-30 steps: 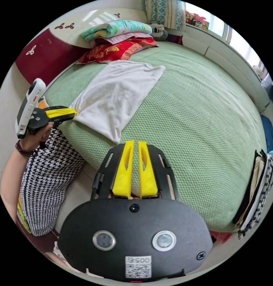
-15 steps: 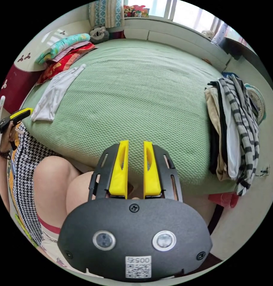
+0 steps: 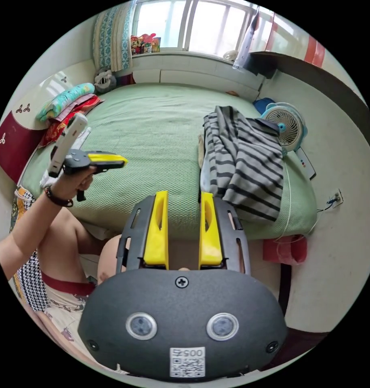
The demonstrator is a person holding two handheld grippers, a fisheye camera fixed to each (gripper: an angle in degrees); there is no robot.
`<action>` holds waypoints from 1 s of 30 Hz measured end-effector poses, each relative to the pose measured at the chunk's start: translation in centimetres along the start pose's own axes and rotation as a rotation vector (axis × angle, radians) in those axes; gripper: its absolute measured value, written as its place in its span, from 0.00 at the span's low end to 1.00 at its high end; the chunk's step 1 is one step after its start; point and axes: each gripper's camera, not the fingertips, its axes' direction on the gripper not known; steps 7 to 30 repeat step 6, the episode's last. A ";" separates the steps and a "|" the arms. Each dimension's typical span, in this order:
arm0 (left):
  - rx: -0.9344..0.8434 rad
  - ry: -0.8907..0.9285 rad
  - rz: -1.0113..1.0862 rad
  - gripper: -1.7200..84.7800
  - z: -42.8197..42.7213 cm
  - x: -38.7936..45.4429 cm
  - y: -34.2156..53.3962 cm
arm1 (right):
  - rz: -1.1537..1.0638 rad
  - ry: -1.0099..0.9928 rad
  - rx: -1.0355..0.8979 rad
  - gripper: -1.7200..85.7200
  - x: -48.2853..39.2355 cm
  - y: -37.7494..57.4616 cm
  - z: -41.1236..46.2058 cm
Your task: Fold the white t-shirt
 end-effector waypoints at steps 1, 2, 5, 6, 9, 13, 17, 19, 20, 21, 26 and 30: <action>-0.009 0.025 0.013 0.02 1.2 1.1 -0.3 | 0.009 0.021 0.013 0.16 1.0 -0.4 -1.1; -0.024 0.033 0.016 0.02 1.7 1.5 -0.6 | 0.020 0.043 0.019 0.17 2.0 -1.0 -1.7; -0.028 -0.019 0.066 0.02 1.5 3.6 -2.3 | 0.058 0.090 -0.006 0.19 4.5 -3.3 -1.6; -0.010 -0.050 0.082 0.02 1.1 4.3 -2.6 | 0.070 0.096 -0.016 0.19 5.0 -3.9 -1.3; -0.010 -0.050 0.082 0.02 1.1 4.3 -2.6 | 0.070 0.096 -0.016 0.19 5.0 -3.9 -1.3; -0.010 -0.050 0.082 0.02 1.1 4.3 -2.6 | 0.070 0.096 -0.016 0.19 5.0 -3.9 -1.3; -0.010 -0.050 0.082 0.02 1.1 4.3 -2.6 | 0.070 0.096 -0.016 0.19 5.0 -3.9 -1.3; -0.010 -0.050 0.082 0.02 1.1 4.3 -2.6 | 0.070 0.096 -0.016 0.19 5.0 -3.9 -1.3; -0.010 -0.050 0.082 0.02 1.1 4.3 -2.6 | 0.070 0.096 -0.016 0.19 5.0 -3.9 -1.3; -0.010 -0.050 0.082 0.02 1.1 4.3 -2.6 | 0.070 0.096 -0.016 0.19 5.0 -3.9 -1.3; -0.010 -0.050 0.082 0.02 1.1 4.3 -2.6 | 0.070 0.096 -0.016 0.19 5.0 -3.9 -1.3; -0.010 -0.050 0.082 0.02 1.1 4.3 -2.6 | 0.070 0.096 -0.016 0.19 5.0 -3.9 -1.3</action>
